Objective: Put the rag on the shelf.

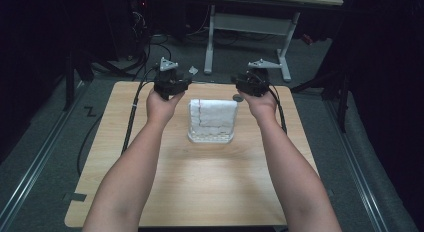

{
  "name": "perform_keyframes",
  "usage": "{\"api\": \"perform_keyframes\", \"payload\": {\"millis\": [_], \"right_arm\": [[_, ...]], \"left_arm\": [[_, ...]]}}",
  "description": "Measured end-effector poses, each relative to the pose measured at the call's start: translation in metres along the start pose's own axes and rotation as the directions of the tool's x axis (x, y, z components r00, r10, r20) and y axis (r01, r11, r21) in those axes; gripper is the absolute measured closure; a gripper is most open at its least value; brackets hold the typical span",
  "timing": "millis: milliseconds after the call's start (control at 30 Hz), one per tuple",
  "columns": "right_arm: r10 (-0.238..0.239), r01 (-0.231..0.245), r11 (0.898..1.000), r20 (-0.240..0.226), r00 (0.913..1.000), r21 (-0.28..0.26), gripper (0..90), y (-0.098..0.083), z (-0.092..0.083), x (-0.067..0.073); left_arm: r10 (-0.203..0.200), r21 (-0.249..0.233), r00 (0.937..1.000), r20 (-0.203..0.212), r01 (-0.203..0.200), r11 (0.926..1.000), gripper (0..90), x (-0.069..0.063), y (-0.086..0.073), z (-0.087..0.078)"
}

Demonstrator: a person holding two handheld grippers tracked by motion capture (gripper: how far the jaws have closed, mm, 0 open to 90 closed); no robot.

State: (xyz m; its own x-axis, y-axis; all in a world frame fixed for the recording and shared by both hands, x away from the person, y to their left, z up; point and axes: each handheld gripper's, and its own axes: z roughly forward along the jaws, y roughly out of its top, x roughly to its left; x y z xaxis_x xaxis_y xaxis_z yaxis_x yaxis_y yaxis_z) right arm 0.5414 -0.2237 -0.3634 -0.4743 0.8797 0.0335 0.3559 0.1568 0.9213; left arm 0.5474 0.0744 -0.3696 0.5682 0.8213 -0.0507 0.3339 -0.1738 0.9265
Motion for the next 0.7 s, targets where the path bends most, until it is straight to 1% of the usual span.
{"api": "perform_keyframes", "payload": {"millis": [33, 67, 133, 200, 300, 367, 433, 533, 633, 667, 700], "right_arm": [[0.0, 0.0, 1.0, 0.0, 1.0, 0.0, 59.7, 0.0, 0.0, 0.0], [-0.017, 0.017, 1.0, 0.017, 0.9997, 0.003, 57.2, -0.002, -0.004, 0.001], [-0.027, 0.027, 1.0, 0.023, 0.9994, -0.006, 56.4, -0.006, -0.009, 0.002], [-0.033, 0.034, 0.999, 0.025, 0.9991, -0.013, 55.1, -0.009, -0.014, 0.003], [-0.04, 0.04, 0.999, 0.014, 0.9991, -0.021, 51.2, -0.014, -0.024, 0.005], [-0.047, 0.047, 0.998, -0.001, 0.9989, -0.029, 48.2, -0.017, -0.032, 0.007], [-0.054, 0.054, 0.998, -0.017, 0.9984, -0.033, 47.0, -0.022, -0.041, 0.01], [-0.078, 0.077, 0.996, -0.016, 0.9968, -0.033, 45.7, -0.032, -0.055, 0.016], [-0.083, 0.081, 0.996, -0.031, 0.9961, -0.045, 43.7, -0.045, -0.069, 0.021], [-0.084, 0.082, 0.995, -0.032, 0.996, -0.054, 43.6, -0.05, -0.073, 0.022], [-0.086, 0.084, 0.995, -0.033, 0.9958, -0.055, 43.6, -0.055, -0.078, 0.023]], "left_arm": [[0.0, 0.0, 1.0, 0.0, 0.0, 1.0, 56.8, 0.0, 0.0, 0.0], [0.004, -0.013, 0.9999, -0.01, -0.004, 0.9999, 56.3, 0.001, -0.001, -0.006], [-0.008, -0.021, 0.9999, -0.006, 0.008, 0.9997, 55.3, 0.003, -0.002, -0.012], [-0.015, -0.024, 0.9999, 0.006, 0.015, 0.9996, 54.2, 0.005, -0.004, -0.018], [-0.011, -0.029, 0.9999, 0.005, 0.011, 0.9995, 53.7, 0.008, -0.009, -0.03], [-0.018, -0.043, 0.9998, 0.011, 0.018, 0.9989, 53.3, 0.009, -0.013, -0.039], [-0.018, -0.039, 0.9997, 0.015, 0.019, 0.9991, 52.6, 0.01, -0.017, -0.049], [-0.006, -0.055, 0.9998, 0.02, 0.007, 0.9984, 51.9, 0.009, -0.027, -0.067], [-0.001, -0.051, 0.9993, 0.038, 0.003, 0.9987, 51.1, 0.005, -0.042, -0.086], [-0.001, -0.051, 0.9993, 0.038, 0.003, 0.9987, 50.6, 0.005, -0.042, -0.086], [0.011, -0.056, 0.9985, 0.053, -0.008, 0.9984, 50.6, 0.0, -0.058, -0.099]]}}
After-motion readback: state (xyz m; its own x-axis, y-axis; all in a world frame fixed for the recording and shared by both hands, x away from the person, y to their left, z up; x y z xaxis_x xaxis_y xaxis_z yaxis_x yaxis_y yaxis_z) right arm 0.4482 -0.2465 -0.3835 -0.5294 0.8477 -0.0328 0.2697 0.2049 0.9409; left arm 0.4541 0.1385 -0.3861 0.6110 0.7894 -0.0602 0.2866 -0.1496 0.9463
